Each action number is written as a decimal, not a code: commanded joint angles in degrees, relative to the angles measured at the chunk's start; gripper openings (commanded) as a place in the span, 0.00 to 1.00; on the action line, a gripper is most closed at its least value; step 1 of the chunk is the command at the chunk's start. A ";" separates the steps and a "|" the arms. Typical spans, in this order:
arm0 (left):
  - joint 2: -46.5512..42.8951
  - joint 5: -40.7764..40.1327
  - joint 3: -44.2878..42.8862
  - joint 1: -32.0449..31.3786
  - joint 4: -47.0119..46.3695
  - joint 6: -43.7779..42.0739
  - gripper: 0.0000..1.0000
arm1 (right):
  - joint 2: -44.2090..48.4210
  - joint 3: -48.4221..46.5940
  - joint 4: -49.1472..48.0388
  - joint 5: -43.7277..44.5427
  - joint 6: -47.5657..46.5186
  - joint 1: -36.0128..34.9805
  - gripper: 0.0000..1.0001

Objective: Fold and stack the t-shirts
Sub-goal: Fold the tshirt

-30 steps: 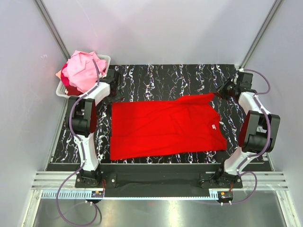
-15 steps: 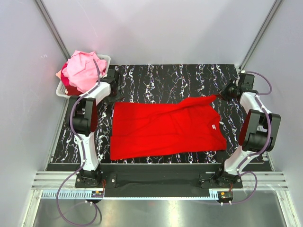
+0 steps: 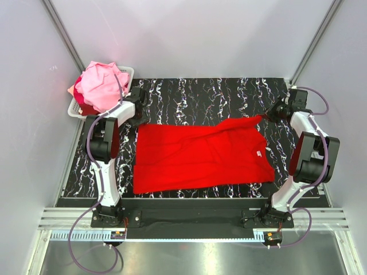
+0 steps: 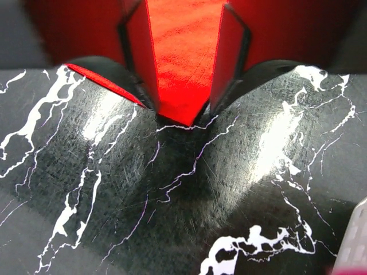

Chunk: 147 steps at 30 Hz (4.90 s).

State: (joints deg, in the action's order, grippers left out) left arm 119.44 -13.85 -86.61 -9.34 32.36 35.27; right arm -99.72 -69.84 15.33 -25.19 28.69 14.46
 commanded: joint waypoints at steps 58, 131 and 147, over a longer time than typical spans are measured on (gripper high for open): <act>-37.26 0.49 28.42 0.20 1.48 -2.04 0.00 | 18.95 2.07 19.11 7.60 -1.00 -9.27 0.00; -26.70 2.13 38.96 -23.77 -1.59 9.72 0.50 | -33.55 -33.87 30.08 14.30 2.24 -17.27 0.65; -36.72 15.97 41.73 -61.38 -6.99 36.80 0.52 | -67.37 -91.36 3.85 -7.40 20.35 -28.70 0.78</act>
State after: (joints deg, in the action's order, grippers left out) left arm 83.79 0.16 -40.86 -65.39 17.74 64.86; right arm -165.99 -157.82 29.08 -28.60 44.82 -14.52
